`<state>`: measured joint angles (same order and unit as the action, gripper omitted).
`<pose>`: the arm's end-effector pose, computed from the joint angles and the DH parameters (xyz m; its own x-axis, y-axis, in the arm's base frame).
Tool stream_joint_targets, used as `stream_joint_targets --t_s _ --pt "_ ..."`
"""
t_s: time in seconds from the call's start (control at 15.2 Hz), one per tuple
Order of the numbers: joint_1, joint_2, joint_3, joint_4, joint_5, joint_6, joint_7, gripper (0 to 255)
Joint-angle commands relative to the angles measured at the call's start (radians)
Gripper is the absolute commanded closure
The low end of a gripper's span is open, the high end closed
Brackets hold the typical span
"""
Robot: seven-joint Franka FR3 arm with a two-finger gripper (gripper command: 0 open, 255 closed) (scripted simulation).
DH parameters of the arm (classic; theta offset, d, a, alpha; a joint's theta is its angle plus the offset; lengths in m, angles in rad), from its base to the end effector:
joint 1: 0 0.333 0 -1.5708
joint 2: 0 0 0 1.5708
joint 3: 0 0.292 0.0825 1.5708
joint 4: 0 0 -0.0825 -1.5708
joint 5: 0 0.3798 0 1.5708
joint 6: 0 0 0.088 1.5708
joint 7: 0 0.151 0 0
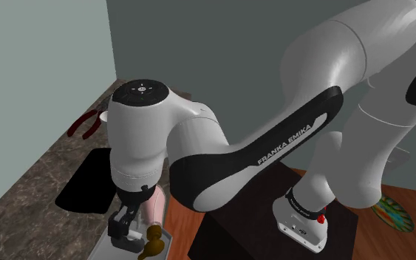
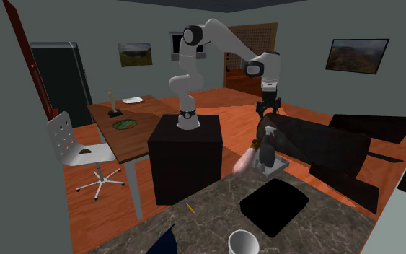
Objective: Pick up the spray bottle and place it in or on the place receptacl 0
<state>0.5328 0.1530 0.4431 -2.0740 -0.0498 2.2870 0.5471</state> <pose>0.3250 0.4739 0.3055 0.8986 0.4358 0.0515 0.4384 -0.8967 -0.0612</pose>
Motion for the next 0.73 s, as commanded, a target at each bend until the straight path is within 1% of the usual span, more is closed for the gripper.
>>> stream_joint_targets --t_s 0.0,0.13,0.66 --pt "-0.005 -0.032 0.003 0.020 0.019 -0.049 -0.013 0" --pt "-0.010 -0.065 0.005 0.045 0.037 -0.103 -0.025 0" --pt "-0.010 -0.065 0.005 0.045 0.037 -0.103 -0.025 0"
